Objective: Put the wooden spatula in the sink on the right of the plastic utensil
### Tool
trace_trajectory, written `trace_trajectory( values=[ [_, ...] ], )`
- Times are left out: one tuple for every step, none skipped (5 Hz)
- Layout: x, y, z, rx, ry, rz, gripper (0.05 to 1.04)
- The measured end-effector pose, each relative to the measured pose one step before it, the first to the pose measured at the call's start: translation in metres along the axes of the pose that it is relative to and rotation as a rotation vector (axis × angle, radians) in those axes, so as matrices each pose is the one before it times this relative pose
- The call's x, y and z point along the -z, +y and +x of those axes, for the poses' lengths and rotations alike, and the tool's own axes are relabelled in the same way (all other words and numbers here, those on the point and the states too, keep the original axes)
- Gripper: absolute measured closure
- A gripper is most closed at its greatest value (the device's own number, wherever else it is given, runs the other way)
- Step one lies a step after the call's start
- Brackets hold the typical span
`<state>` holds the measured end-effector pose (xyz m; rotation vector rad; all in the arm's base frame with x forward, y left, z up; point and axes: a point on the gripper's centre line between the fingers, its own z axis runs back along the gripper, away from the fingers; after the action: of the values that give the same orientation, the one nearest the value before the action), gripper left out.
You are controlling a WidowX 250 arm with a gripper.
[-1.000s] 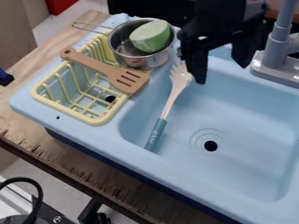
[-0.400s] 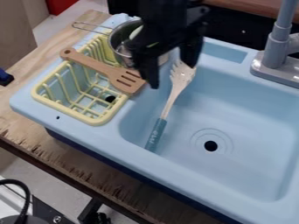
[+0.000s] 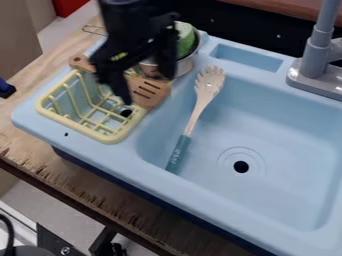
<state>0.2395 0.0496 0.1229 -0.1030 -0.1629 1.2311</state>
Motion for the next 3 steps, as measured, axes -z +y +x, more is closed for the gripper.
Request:
trace_trajectory(
  values=[
    [0.00249,0.01332,0.01169,0.0013,0.0038,0.0045,0.086],
    [0.00418,0.00750,0.00788,-0.0184,-0.0203,0.0023,0.086],
    [0.01027,0.00403,0.01098,-0.0966,-0.0388,0.0163,0.086]
  ],
)
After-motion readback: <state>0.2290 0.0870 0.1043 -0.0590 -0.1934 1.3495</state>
